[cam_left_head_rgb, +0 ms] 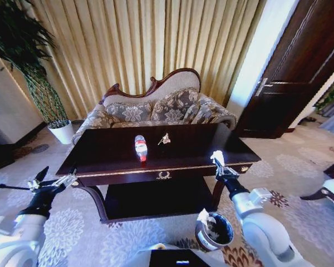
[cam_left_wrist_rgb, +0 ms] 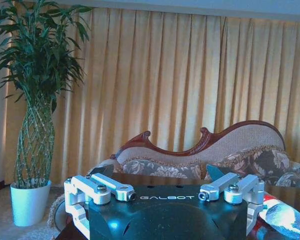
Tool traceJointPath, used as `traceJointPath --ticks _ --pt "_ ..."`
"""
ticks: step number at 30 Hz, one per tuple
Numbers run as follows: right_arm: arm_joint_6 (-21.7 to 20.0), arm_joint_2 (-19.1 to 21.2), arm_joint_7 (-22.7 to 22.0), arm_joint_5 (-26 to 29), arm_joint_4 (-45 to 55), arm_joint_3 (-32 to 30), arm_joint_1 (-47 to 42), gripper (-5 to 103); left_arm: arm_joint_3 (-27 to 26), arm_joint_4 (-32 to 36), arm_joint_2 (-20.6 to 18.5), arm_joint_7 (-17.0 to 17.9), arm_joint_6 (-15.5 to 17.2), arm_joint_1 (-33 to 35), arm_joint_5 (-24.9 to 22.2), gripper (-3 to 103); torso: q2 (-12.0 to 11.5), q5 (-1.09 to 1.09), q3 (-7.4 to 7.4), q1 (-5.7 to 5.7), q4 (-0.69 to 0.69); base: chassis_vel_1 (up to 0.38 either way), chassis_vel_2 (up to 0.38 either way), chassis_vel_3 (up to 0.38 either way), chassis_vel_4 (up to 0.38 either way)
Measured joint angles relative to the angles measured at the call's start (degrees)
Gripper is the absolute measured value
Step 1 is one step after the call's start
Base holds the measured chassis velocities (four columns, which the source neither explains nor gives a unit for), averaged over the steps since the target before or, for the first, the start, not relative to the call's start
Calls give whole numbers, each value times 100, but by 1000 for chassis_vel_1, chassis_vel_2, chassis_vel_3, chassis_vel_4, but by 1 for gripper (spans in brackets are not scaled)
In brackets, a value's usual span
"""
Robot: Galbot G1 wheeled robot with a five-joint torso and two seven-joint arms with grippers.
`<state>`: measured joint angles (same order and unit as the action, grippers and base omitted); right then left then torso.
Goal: Move to the front of the table and place the trash on the table into the trash bin.
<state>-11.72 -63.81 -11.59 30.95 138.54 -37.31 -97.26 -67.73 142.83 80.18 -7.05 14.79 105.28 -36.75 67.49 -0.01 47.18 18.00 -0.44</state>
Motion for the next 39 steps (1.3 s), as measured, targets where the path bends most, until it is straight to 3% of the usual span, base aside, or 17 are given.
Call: traceJointPath --ticks 20,39 --pt "-4 -2 -11 -57 -128 49 103 0 23 -24 16 -16 -15 -2 -3 100 4 0 -3 -6 0 154 -146 -152 146" --pt "3 -2 -13 -61 -140 52 114 0 29 -32 14 -21 -18 -5 -2 100 2 1 -1 -3 1 -5 7 -5 -3"
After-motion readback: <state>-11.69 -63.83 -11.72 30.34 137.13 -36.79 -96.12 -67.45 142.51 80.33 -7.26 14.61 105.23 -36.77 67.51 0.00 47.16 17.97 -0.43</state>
